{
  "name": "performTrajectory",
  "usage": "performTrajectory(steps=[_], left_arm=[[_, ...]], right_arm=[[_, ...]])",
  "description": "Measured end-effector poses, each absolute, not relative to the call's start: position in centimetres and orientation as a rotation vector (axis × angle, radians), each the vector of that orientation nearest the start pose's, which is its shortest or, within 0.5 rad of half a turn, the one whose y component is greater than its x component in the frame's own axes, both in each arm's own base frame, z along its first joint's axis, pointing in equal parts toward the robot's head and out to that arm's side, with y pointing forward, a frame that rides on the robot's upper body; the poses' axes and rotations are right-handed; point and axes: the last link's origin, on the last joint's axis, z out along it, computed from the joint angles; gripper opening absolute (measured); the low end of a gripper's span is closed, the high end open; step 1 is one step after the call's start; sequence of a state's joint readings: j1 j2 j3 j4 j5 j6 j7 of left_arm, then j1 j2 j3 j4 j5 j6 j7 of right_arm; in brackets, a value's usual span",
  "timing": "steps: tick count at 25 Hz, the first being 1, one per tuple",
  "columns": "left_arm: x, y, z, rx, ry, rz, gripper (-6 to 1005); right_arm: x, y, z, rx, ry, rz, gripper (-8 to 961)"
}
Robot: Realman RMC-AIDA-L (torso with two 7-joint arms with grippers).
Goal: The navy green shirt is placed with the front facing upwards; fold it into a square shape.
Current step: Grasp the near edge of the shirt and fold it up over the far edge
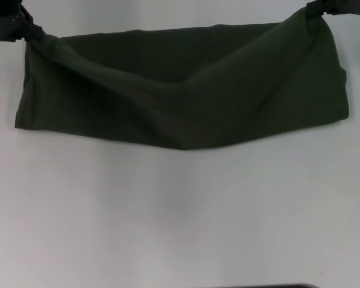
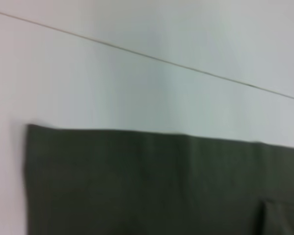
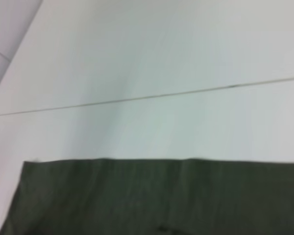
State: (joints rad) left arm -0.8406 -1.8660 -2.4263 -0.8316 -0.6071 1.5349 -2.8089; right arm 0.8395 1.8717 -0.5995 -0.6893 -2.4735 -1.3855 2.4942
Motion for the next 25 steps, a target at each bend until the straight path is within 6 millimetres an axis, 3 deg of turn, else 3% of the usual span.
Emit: performTrajectory(steps=[17, 25], left_arm=[[-23.2, 45.3, 7.4, -1.910, -1.699, -0.239, 28], [-22.4, 46.7, 6.1, -1.872, -1.670, -0.289, 28]], right_arm=[[28.0, 44.2, 9.5, -1.939, 1.593, 0.357, 24], [27.4, 45.1, 8.1, -1.907, 1.534, 0.397, 24]])
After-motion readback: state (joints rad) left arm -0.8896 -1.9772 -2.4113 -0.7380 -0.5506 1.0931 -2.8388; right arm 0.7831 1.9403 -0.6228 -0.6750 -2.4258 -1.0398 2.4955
